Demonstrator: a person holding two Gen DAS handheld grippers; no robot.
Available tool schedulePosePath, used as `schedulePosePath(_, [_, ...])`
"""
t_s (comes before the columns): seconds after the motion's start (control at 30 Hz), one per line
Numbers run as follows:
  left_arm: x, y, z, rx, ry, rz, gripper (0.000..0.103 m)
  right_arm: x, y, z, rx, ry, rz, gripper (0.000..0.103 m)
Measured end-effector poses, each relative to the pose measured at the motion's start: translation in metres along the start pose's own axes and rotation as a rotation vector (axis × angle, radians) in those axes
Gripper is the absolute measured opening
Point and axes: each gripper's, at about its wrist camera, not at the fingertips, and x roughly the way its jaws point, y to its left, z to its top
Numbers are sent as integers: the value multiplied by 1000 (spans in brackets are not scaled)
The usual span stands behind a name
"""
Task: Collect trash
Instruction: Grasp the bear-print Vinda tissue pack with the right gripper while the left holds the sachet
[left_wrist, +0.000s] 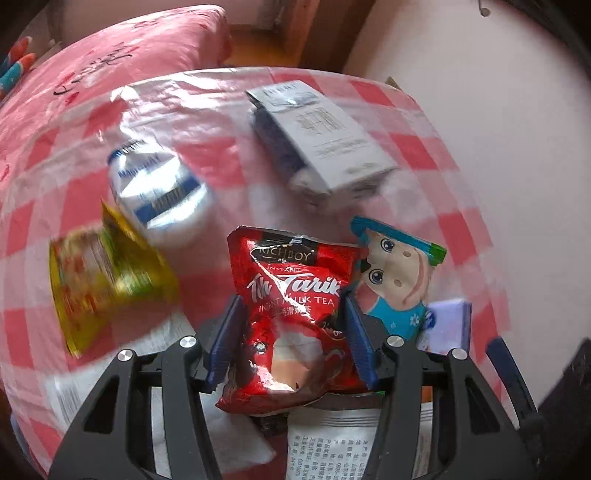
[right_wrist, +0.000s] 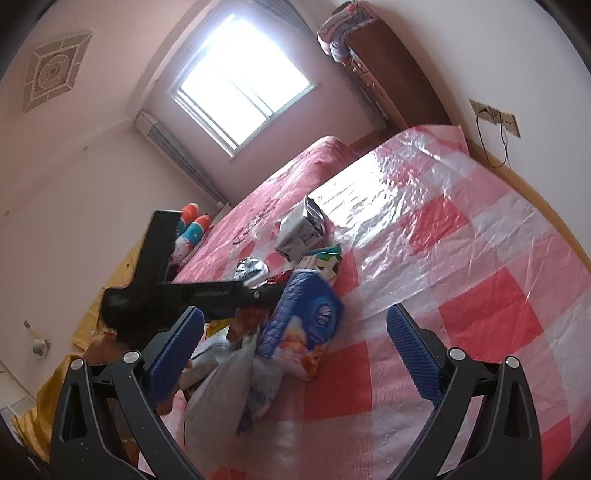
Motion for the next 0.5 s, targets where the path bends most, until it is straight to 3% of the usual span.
schedulePosePath(0.27, [-5,-10,-20,39,-55,15,55,14,2,-2,-33,72,-70,98])
schedulePosePath(0.5, [-11,-19,-33,75,-125,56,50,28,1,-6,-49,128,-141,89])
